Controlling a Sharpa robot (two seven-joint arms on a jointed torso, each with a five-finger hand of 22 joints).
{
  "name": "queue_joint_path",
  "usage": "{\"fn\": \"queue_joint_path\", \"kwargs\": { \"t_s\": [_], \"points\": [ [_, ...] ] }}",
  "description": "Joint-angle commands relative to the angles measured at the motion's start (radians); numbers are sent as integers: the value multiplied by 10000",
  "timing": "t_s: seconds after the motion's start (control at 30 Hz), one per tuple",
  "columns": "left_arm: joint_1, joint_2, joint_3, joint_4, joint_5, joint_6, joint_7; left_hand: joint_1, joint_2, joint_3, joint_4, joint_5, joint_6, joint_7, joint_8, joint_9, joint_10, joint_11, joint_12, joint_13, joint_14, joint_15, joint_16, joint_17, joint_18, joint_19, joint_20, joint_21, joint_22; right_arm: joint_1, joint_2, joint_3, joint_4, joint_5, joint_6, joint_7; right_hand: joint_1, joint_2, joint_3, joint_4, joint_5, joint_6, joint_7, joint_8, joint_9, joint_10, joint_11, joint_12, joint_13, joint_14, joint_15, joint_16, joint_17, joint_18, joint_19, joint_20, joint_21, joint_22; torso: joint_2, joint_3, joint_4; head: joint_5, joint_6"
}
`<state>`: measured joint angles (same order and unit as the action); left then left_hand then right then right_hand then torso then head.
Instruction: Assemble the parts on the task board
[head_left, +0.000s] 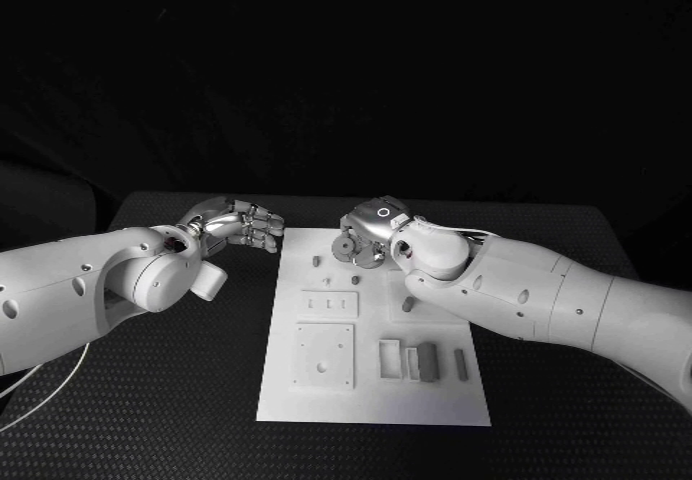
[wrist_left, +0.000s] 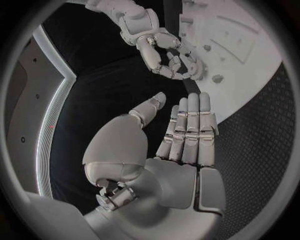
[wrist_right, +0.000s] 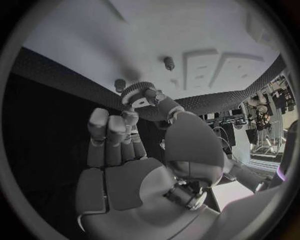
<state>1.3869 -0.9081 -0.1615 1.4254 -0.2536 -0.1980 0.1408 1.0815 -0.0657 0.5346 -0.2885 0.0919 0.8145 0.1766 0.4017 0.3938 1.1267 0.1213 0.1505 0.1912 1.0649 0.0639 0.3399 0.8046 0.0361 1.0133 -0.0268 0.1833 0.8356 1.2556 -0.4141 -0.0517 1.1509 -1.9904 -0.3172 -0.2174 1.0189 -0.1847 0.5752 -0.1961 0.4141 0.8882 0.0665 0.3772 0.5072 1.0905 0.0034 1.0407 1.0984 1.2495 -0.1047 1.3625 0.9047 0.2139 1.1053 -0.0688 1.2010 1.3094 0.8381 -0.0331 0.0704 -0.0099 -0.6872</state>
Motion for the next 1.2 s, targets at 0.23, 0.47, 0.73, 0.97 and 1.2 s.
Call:
{"fn": "queue_joint_path", "kwargs": {
  "t_s": [0.23, 0.47, 0.73, 0.97, 1.2],
  "points": [
    [13, 25, 9, 3, 13, 145, 53, 27, -94, -63, -8, -25, 5, 72, -42, 12, 6, 80, -54, 13, 70, 28, -55, 18, 50, 24, -59, -42, -2, -57, 103, -41, -86, -252, 47, 56, -9, -46, 5, 76, 62, 469, 463, -18, 8, 76, -22, 63, -23, 101, 6, -56, 15, 479, -1, -50, 42, 145, -5, 2, -8, 27, -25],
    [13, 26, 10, 0, 13, 155, 46, 24, -93, -65, -8, -25, 4, 73, -45, 13, 7, 81, -57, 16, 73, 28, -61, 24, 50, 25, -59, -44, -1, -99, 141, -81, -144, -255, 28, 85, -3, -49, 6, 74, 62, 468, 464, -24, 9, 78, -21, 67, -32, 105, 7, -59, 17, 478, 1, -54, 42, 145, -3, 6, -20, 45, -20],
    [13, 37, 10, -10, 12, 174, 20, 18, -97, -69, -7, -26, 3, 74, -49, 15, 5, 82, -63, 18, 75, 28, -69, 30, 49, 26, -58, -48, 0, -120, 175, -88, -281, -268, 1, 101, 6, -41, 11, 74, 63, 461, 466, -36, 8, 80, -18, 70, -44, 111, 9, -63, 19, 479, 4, -58, 42, 145, -4, 4, -9, 56, -43],
    [13, 36, 10, -10, 10, 184, 12, 14, -99, -71, -7, -26, 1, 75, -52, 17, 3, 83, -68, 20, 75, 29, -76, 35, 49, 26, -58, -51, 1, -146, 218, -97, -403, -268, -17, 120, 14, -42, 12, 70, 62, 436, 474, -61, 4, 80, -13, 75, -60, 115, 13, -70, 21, 479, 5, -63, 40, 145, -5, 9, -23, 73, -39],
    [13, 48, 10, -23, 10, 198, 5, 12, -99, -72, -8, -26, 0, 75, -55, 18, 3, 83, -71, 22, 77, 29, -82, 40, 49, 26, -58, -54, 1, -179, 283, -98, -531, -252, -17, 156, 3, -48, 5, 79, 61, 412, 484, -90, -2, 79, -3, 81, -80, 119, 22, -80, 24, 479, 7, -66, 37, 144, -6, 8, -16, 77, -41]
  ]
}}
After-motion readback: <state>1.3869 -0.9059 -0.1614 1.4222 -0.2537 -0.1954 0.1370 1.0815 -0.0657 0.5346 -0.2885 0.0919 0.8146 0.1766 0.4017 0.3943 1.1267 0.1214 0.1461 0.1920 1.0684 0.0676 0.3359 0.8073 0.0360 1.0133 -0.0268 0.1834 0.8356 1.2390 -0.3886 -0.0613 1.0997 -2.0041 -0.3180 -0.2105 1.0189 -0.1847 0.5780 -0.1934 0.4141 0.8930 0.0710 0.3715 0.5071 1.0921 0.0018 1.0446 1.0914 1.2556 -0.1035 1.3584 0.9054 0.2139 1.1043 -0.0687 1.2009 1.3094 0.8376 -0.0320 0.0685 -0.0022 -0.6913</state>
